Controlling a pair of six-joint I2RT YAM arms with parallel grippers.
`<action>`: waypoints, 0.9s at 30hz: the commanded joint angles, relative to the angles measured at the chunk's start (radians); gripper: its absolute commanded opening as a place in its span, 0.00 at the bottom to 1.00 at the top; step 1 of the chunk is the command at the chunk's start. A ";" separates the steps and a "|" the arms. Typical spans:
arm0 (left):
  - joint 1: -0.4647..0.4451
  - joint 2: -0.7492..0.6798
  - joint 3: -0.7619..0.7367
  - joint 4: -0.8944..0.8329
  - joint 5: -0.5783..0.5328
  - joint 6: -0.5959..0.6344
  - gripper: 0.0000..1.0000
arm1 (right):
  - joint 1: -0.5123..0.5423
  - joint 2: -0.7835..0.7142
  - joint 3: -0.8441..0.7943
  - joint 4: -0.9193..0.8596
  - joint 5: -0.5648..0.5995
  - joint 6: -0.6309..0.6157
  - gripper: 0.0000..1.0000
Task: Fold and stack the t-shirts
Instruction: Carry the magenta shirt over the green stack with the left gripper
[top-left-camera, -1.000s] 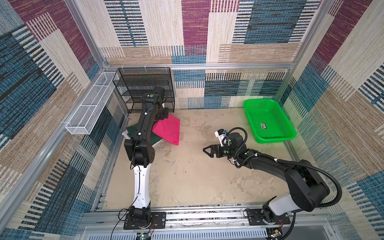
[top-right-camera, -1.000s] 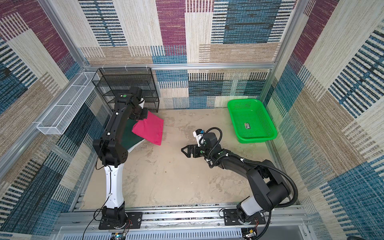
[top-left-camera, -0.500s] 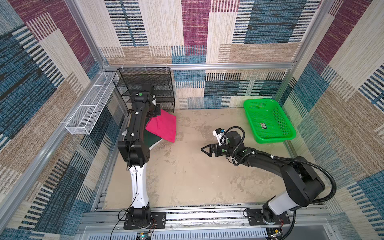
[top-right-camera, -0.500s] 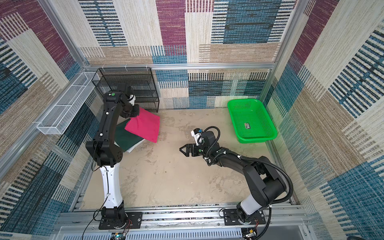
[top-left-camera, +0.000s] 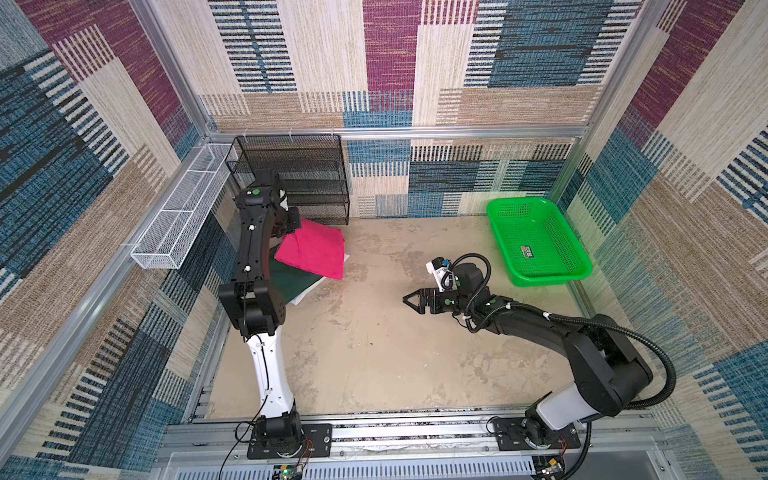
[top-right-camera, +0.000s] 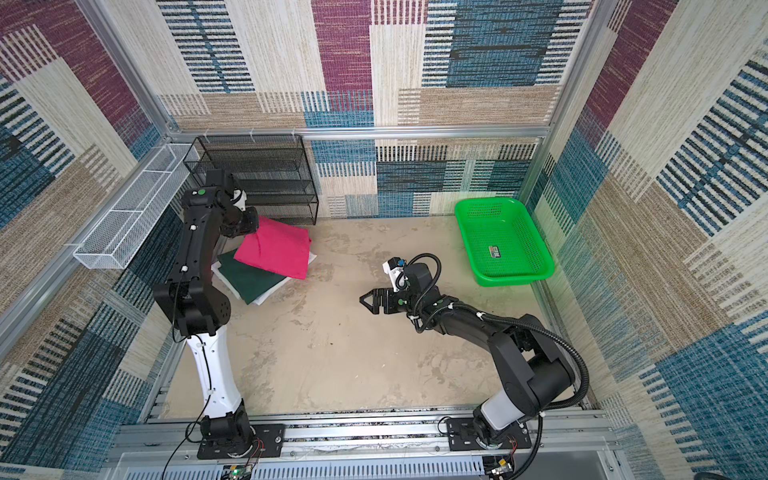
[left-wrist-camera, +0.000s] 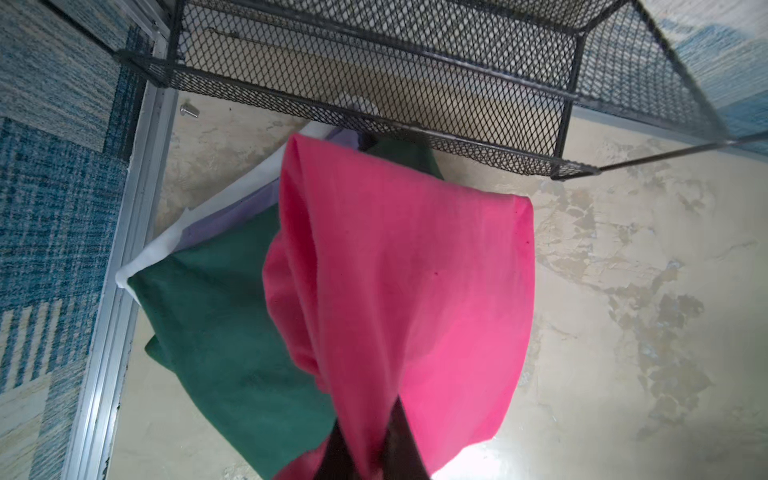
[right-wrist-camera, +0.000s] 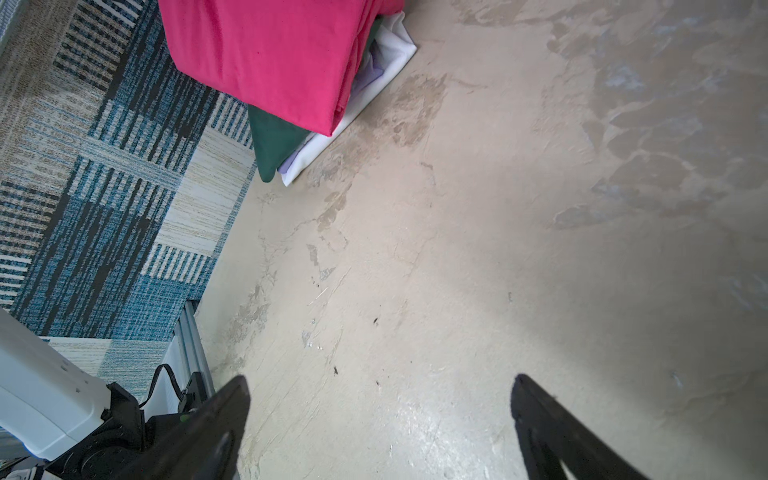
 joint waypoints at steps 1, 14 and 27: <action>0.025 -0.051 -0.076 0.122 0.019 -0.068 0.00 | 0.001 0.000 0.010 0.013 0.000 -0.002 0.99; 0.125 -0.250 -0.597 0.609 0.092 -0.383 0.00 | 0.002 -0.009 0.004 -0.002 -0.002 -0.007 0.99; 0.176 -0.420 -0.935 0.845 0.043 -0.558 0.00 | 0.002 -0.010 -0.023 0.023 -0.014 -0.005 0.99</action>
